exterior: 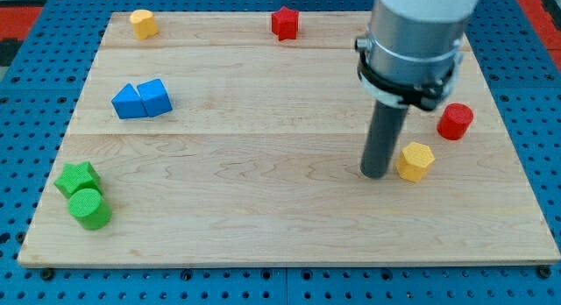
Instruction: Place the yellow hexagon towards the top right corner
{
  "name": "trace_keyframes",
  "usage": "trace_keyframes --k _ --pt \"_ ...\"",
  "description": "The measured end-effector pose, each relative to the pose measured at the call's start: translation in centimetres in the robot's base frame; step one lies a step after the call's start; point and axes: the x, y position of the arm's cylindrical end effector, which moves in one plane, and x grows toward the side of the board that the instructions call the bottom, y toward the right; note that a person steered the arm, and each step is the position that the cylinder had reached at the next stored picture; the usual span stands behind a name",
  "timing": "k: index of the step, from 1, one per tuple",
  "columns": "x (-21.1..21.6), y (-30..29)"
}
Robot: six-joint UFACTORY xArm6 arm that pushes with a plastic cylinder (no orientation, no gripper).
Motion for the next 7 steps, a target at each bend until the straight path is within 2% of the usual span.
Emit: trace_keyframes --k 1,2,3,5,6,7 --pt "0.7 7.0" --pt "-4.4 7.6" --pt "-5.6 7.6" --pt "-16.5 -4.8" --pt "-18.2 -5.0" --pt "-25.1 0.9"
